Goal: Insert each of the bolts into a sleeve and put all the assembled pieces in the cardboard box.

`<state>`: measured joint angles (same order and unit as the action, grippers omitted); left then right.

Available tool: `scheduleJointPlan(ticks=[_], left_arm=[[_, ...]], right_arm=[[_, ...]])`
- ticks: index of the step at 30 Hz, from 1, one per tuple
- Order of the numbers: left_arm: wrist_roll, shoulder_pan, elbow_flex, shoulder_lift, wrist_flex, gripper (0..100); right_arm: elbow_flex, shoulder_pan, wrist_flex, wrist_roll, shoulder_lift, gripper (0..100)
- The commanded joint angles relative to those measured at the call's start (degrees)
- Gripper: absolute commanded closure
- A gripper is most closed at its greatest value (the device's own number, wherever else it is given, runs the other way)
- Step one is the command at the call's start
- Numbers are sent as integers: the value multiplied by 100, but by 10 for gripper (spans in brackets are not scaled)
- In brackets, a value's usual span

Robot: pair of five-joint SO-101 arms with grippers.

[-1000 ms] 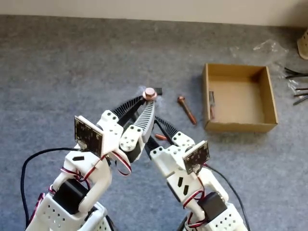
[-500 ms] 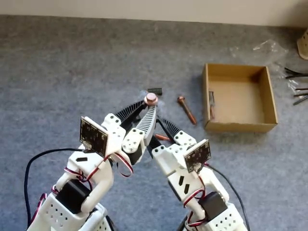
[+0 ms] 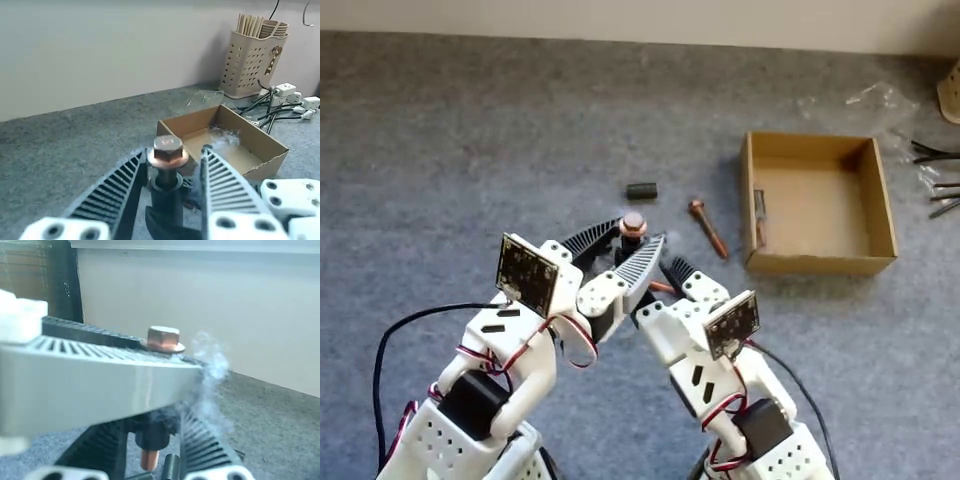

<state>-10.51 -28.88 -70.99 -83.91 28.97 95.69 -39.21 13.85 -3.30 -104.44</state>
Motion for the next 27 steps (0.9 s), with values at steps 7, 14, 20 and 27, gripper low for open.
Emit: scheduleJointPlan(ticks=[7, 14, 20, 27], left_arm=[[0, 593, 330, -84, 26, 783], [-9, 1033, 462, -92, 9, 783], [-18, 1640, 831, -92, 9, 783], [-9, 2422, 303, -84, 26, 886]], right_arm=[[277, 66, -22, -70, -84, 993], [268, 295, -13, -79, -75, 993], [259, 910, 66, -44, -48, 993], [-321, 1587, 1095, -44, -48, 993]])
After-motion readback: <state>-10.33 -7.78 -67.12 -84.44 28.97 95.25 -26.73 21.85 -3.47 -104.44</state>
